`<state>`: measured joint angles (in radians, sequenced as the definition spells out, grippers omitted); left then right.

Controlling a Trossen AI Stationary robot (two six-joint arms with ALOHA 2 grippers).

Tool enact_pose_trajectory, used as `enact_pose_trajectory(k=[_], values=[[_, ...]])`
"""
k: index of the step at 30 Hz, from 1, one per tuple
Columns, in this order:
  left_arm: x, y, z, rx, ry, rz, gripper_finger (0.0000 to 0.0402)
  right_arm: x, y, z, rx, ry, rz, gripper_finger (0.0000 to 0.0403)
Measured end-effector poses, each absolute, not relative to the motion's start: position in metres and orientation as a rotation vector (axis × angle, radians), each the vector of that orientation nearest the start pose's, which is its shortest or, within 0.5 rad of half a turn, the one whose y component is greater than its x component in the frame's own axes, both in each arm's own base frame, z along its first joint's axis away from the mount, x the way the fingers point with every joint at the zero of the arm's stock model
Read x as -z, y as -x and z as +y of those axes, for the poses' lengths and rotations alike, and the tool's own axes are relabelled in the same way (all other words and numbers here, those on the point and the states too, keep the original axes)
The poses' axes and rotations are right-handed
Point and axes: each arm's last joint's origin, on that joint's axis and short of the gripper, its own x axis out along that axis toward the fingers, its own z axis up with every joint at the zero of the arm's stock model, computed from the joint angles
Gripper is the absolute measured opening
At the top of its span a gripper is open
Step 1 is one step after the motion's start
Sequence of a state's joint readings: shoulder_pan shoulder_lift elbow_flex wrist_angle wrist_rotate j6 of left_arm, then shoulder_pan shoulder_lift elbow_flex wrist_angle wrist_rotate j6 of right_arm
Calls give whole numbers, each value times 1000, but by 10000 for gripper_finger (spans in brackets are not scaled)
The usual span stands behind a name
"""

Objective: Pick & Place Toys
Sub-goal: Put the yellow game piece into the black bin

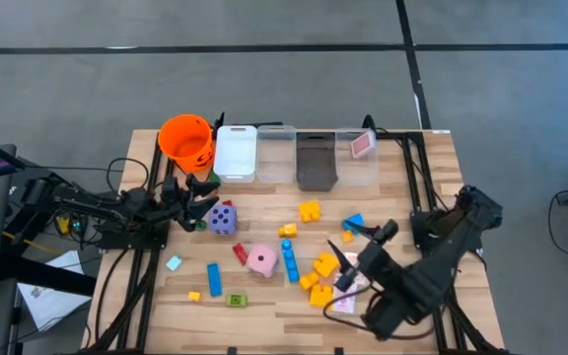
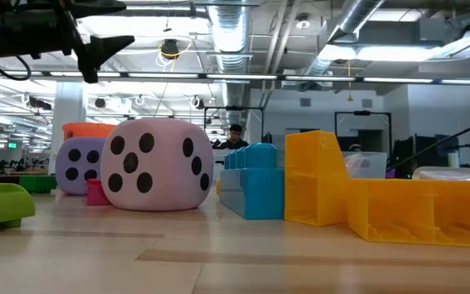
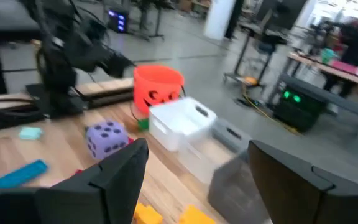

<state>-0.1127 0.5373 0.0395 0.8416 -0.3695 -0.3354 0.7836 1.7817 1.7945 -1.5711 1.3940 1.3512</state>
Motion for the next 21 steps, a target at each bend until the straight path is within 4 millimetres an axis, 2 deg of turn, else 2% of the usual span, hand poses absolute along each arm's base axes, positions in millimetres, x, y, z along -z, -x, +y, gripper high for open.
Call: enact_pose_trajectory(k=[4,6,10,13,17,21], values=[[-209,-126,-4,-197,398,-398,264,-371,-238,212,717,229,226,275],[-209,-126,-4,-196,398,-400,264,-384,-229,209,700,247,220,274],[-209,-126,-4,-196,397,-399,264,-405,-206,188,667,165,246,274],[-209,-126,-4,-196,397,-399,264,-415,-184,165,628,90,305,273],[-209,-126,-4,-197,395,-399,264,-407,-148,134,536,76,435,273],[-210,-125,-3,-194,399,-419,264,-369,-121,111,514,32,410,273]])
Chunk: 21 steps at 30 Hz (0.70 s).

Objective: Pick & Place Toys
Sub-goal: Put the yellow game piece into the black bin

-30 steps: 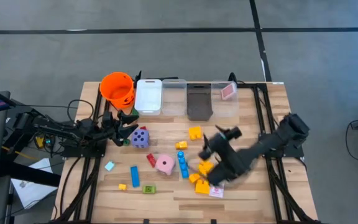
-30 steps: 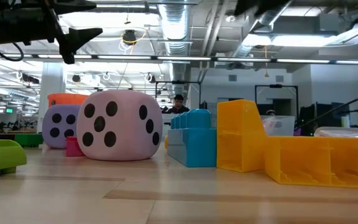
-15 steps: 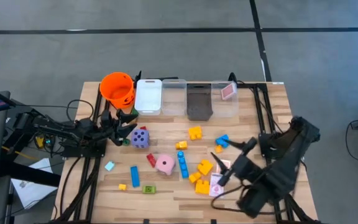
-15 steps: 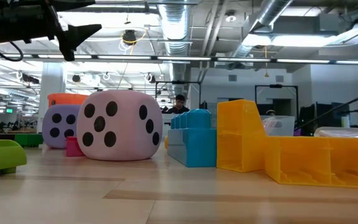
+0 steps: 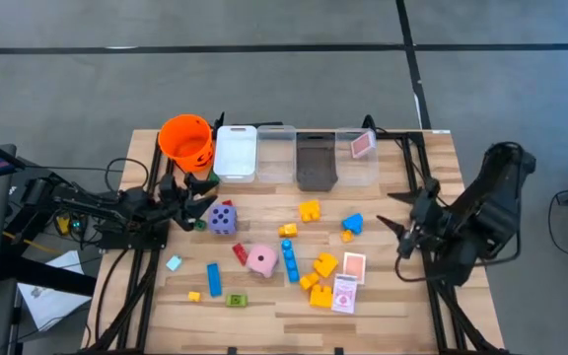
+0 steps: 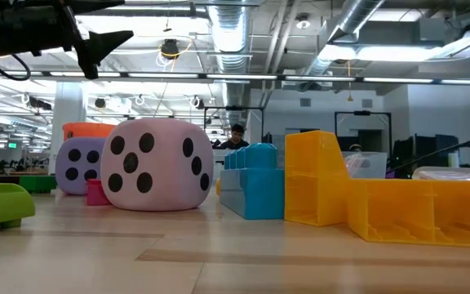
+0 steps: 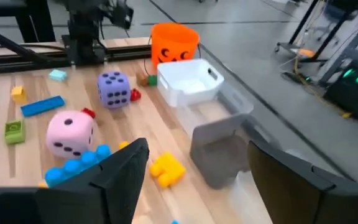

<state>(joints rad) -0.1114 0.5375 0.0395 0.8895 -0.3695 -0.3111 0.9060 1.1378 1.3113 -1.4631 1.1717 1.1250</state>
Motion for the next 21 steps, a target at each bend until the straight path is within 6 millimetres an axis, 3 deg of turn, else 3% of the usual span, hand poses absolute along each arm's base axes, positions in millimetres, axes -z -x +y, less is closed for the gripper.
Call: enact_pose_trajectory(k=[4,7,12,16,21], values=[[-212,-125,-3,-193,401,-430,264,-310,-115,108,452,-75,348,273],[-211,-125,-3,-193,401,-430,264,-262,-121,115,381,-105,305,273],[-211,-125,-3,-193,401,-428,264,-202,-134,118,259,-122,273,273],[-211,-125,-3,-193,401,-428,264,-167,-140,105,198,-196,317,273],[-211,-125,-3,-193,401,-427,264,-145,-147,84,222,-244,407,273]])
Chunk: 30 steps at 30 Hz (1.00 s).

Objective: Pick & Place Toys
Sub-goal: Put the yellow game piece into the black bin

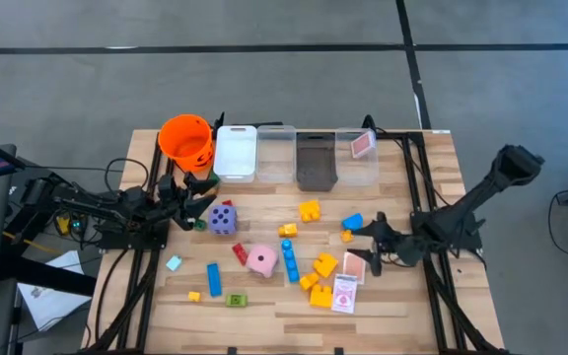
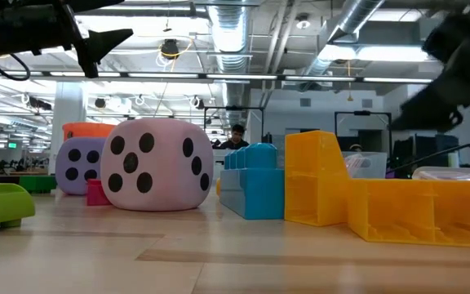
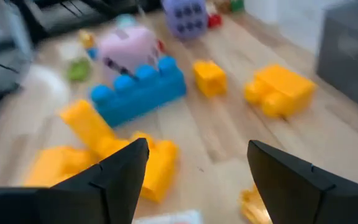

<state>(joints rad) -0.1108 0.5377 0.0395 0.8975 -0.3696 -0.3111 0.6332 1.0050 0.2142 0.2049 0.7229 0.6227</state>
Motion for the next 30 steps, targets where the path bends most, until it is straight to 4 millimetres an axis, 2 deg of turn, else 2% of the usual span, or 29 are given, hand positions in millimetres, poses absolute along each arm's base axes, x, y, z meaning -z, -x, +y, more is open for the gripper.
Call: enact_pose_trajectory(k=[7,14,20,25,30], values=[[-211,-125,-3,-193,401,-426,264,-137,-155,58,349,-262,469,273],[-208,-126,-4,-199,393,-390,264,-134,-160,41,337,-254,553,273],[-207,-126,-4,-201,391,-383,264,-133,-163,26,416,-215,565,273],[-207,-126,-4,-200,391,-383,264,-127,-159,13,540,-325,601,273],[-207,-126,-4,-200,391,-384,264,-121,-153,8,629,-510,653,273]])
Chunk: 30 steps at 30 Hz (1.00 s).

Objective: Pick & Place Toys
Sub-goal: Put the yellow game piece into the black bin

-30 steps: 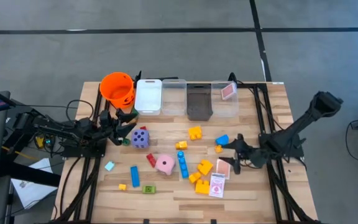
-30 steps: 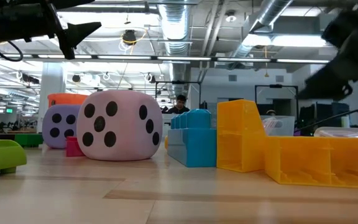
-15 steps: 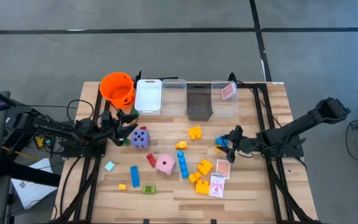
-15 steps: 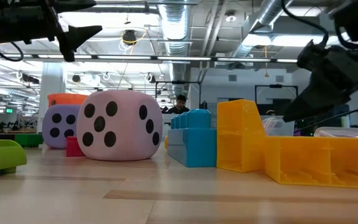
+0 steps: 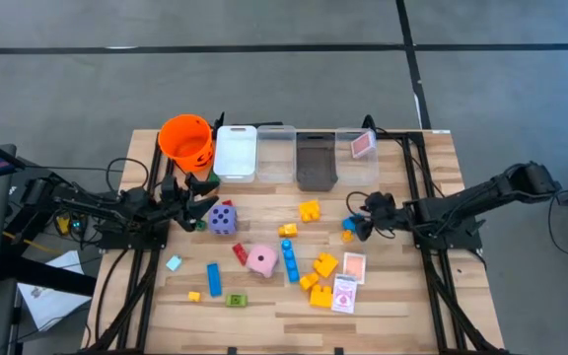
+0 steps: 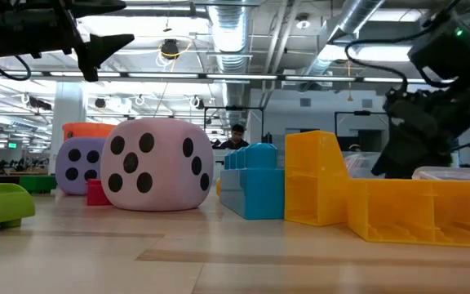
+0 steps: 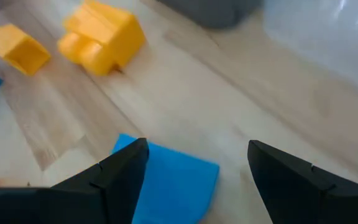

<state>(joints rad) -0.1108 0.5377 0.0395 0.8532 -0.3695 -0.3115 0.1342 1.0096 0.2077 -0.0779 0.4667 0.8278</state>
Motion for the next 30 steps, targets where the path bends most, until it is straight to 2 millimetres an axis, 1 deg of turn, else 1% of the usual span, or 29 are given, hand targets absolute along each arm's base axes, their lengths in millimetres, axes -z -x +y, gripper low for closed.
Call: enact_pose_trajectory(k=[5,16,19,30], values=[[-207,-126,-4,-200,391,-384,264,-120,-154,8,602,-625,671,273],[-207,-126,-4,-200,391,-384,264,-120,-155,12,500,-701,722,273],[-207,-126,-4,-200,391,-384,264,-120,-155,13,473,-689,737,273],[-207,-126,-4,-200,391,-384,264,-120,-156,14,385,-567,769,273]])
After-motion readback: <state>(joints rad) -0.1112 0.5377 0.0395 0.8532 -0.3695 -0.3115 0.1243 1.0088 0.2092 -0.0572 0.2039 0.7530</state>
